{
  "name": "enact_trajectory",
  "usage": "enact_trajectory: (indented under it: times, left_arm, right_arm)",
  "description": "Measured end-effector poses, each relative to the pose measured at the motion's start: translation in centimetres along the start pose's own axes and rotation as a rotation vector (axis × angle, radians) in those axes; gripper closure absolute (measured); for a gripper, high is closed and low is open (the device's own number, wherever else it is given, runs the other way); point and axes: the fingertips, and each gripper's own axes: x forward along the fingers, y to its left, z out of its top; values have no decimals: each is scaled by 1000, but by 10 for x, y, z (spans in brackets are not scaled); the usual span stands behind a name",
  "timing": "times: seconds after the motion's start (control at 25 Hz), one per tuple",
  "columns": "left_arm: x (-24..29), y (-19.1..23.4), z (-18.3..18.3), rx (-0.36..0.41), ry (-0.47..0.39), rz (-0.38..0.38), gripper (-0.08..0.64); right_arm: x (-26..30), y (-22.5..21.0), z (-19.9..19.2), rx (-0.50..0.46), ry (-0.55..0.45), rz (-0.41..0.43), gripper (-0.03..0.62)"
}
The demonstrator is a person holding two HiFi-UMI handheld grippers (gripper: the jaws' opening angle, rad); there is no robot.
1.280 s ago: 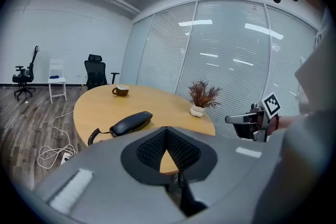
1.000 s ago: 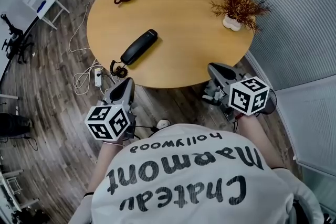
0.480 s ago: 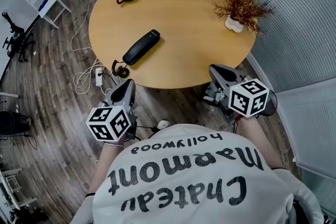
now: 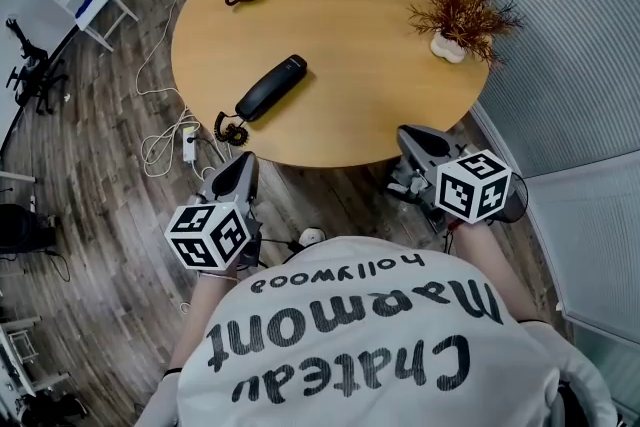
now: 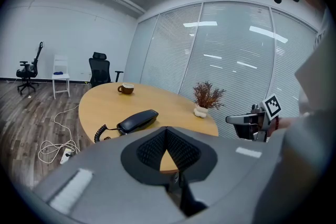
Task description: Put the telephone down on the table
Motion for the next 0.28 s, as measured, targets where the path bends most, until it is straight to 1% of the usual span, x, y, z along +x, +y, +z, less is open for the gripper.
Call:
enact_trajectory:
  times: [0.28]
  left_arm:
    - [0,2,0,-4,-2,-1,551]
  right_arm:
    - [0,1,0,1,5,-2,577]
